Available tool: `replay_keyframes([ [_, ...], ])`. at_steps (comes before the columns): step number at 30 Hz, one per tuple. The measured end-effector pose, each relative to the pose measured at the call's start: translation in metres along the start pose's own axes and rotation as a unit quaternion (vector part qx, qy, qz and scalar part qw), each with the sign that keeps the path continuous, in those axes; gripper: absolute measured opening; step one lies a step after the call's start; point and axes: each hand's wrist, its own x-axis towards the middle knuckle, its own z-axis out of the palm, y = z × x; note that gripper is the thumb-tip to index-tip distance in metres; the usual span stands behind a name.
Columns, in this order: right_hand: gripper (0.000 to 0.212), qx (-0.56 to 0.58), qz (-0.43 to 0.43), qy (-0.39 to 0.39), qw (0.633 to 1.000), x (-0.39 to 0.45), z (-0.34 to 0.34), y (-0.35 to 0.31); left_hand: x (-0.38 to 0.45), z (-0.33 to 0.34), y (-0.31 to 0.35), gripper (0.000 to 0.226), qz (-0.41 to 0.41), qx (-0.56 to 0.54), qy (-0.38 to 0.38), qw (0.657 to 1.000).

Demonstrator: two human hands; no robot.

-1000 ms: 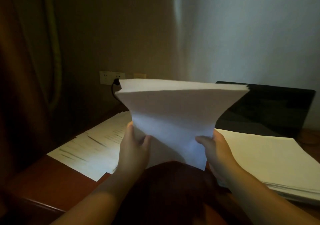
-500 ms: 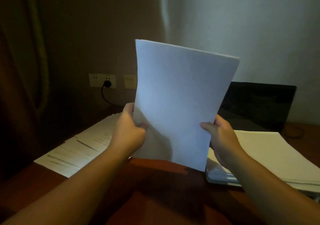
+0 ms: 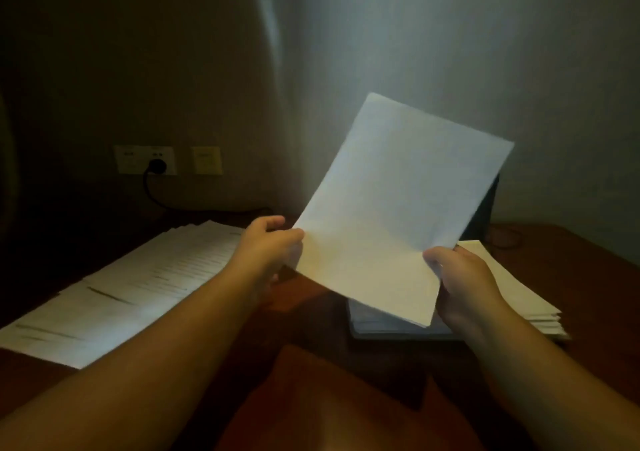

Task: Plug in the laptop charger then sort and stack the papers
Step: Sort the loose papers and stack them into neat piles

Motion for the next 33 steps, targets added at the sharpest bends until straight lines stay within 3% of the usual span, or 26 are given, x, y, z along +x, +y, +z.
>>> replay_keyframes([
  [3,0.022,0.071,0.019,0.050,0.996,0.000,-0.018,-0.002,-0.015,0.023,-0.011,0.048,-0.070,-0.094,-0.043,0.992],
  [5,0.022,0.102,0.022,0.074,0.992,-0.002,-0.028,-0.003,-0.021,0.036,-0.019,0.050,-0.071,-0.089,-0.058,0.992],
  [11,0.016,0.142,0.048,0.109,0.983,-0.007,-0.044,0.006,-0.027,0.057,-0.045,0.038,0.033,0.109,-0.055,0.992],
  [15,0.028,0.143,0.077,0.124,0.979,-0.014,-0.036,0.006,-0.029,0.060,-0.058,0.041,0.158,0.298,-0.073,0.938],
  [20,0.032,0.107,0.094,0.100,0.985,-0.020,-0.020,0.011,-0.032,0.067,-0.067,0.038,0.197,0.371,-0.095,0.902],
  [24,0.004,0.093,0.110,0.067,0.987,-0.023,-0.011,0.018,-0.029,0.070,-0.068,0.038,0.152,0.334,-0.092,0.926],
  [29,0.008,0.045,0.119,0.054,0.990,-0.020,-0.011,0.021,-0.017,0.073,-0.063,0.034,-0.012,0.189,-0.074,0.979],
  [33,0.014,-0.010,0.141,0.040,0.989,-0.019,-0.016,0.017,-0.015,0.077,-0.052,0.011,-0.107,0.077,-0.069,0.989],
])
